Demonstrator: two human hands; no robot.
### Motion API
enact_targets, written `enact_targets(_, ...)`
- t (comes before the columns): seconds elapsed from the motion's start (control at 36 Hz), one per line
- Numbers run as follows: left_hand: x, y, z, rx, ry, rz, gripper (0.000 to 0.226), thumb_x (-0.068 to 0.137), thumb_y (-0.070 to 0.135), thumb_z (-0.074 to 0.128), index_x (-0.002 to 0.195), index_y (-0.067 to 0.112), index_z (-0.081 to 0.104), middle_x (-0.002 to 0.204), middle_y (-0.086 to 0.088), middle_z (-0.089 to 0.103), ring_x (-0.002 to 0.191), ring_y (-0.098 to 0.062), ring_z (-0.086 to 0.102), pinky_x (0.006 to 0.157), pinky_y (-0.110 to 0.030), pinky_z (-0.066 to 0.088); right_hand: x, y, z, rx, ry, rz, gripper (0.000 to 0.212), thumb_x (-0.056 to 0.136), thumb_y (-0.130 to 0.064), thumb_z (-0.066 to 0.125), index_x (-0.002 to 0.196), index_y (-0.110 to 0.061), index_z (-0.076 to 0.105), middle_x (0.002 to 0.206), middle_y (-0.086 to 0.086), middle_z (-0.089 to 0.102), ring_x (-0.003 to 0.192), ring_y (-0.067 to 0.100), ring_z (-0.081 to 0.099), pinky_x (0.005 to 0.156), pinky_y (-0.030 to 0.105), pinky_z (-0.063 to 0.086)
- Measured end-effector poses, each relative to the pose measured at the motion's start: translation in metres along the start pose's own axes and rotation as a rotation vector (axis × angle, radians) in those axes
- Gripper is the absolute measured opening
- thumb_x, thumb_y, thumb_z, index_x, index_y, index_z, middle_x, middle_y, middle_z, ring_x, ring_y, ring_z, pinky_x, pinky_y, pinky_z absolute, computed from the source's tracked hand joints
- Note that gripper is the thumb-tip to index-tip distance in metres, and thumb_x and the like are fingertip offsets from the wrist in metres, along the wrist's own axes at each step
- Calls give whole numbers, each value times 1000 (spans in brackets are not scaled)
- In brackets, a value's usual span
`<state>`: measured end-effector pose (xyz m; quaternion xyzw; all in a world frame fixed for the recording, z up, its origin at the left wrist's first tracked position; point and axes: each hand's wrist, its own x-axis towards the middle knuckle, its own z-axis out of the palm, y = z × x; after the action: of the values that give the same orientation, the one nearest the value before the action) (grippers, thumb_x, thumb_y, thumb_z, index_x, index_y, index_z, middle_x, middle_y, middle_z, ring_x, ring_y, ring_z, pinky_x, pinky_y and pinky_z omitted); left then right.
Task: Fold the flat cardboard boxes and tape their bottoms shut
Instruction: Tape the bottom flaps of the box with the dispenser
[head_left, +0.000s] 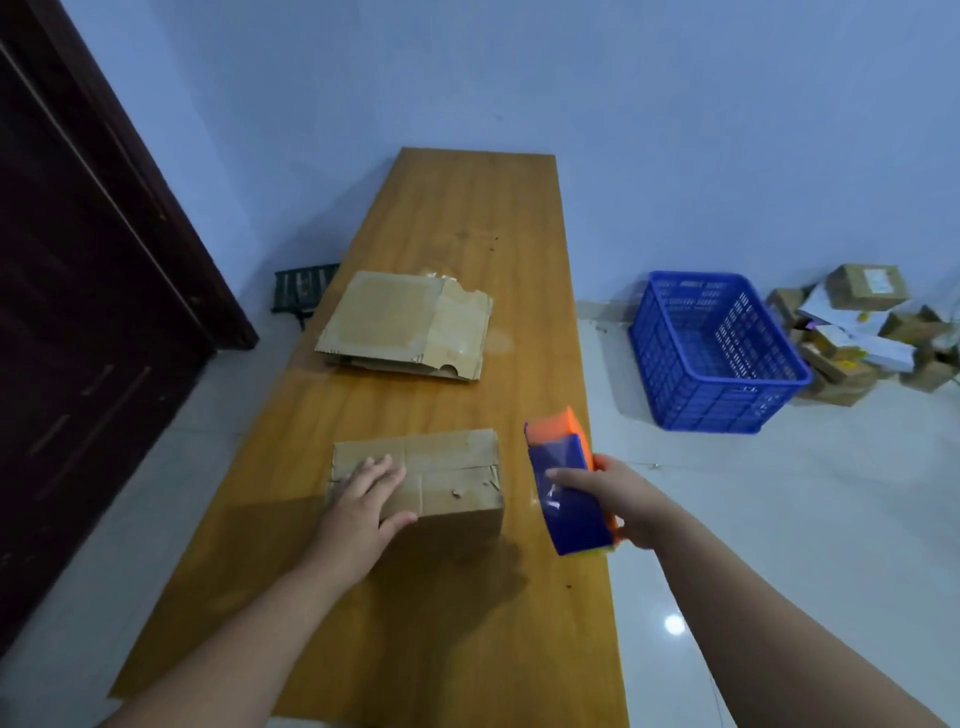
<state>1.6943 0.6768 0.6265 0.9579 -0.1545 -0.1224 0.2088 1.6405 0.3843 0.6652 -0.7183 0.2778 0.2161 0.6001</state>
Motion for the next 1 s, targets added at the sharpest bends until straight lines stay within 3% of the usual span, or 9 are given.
enact_targets(0.11,4,-2,0,-5,-40,-7,59,95,41,47,148,24,28,157,8,12,145,-13,1,118,-34,7,-3,-55,6,-95,-75,-123,61,68,-51,77,117,-26,50,108,0,67,94,21,67,67,32,56)
enact_targets(0.25,9,7,-1,8,62,56,62,92,41,51,145,12,35,155,-7,23,143,-21,21,112,-24,8,2,-100,43,-377,-323,-84,52,73,-53,74,115,-29,53,109,0,68,99,21,67,78,35,57)
enact_targets(0.31,8,9,-4,-164,33,-22,65,91,21,59,147,18,26,154,-2,25,141,-15,23,111,-21,15,9,-108,58,-429,-352,-35,60,70,-56,76,117,-28,53,112,1,67,102,24,66,87,43,55)
enact_targets(0.39,7,4,-14,-696,88,-109,78,89,-3,54,146,33,15,144,1,38,130,-10,36,97,-22,35,19,-118,76,-451,-389,60,78,58,-61,78,121,-26,51,119,3,63,109,26,61,95,51,48)
enact_targets(0.47,4,0,-27,-960,131,-67,79,89,-1,53,127,59,18,142,-1,37,133,-14,36,101,-35,40,28,-125,89,-482,-393,129,91,50,-67,77,126,-25,50,126,4,59,113,27,57,97,51,45)
enact_targets(0.53,1,-1,-34,-902,143,39,78,86,18,66,123,66,16,145,5,31,134,-11,33,106,-37,37,34,-127,95,-498,-394,161,95,47,-71,79,125,-23,52,123,4,62,112,27,59,100,51,43)
enact_targets(0.67,1,6,-42,-453,377,254,70,77,38,73,127,55,28,143,9,25,126,2,27,91,-8,34,42,-134,102,-496,-390,217,107,35,-70,84,125,-18,55,118,6,67,109,28,63,98,50,47)
enact_targets(0.81,11,10,-46,-78,722,228,26,72,27,75,97,21,68,117,-8,55,103,-24,54,81,-44,52,47,-136,103,-498,-373,256,121,22,-75,82,123,-15,56,121,8,65,113,31,61,102,51,43)
enact_targets(1.0,20,8,-58,-101,774,289,3,78,19,68,78,16,68,107,-3,61,99,-13,47,82,-31,43,53,-131,98,-481,-400,228,120,27,-84,75,126,-20,53,128,10,60,117,35,58,103,56,41)
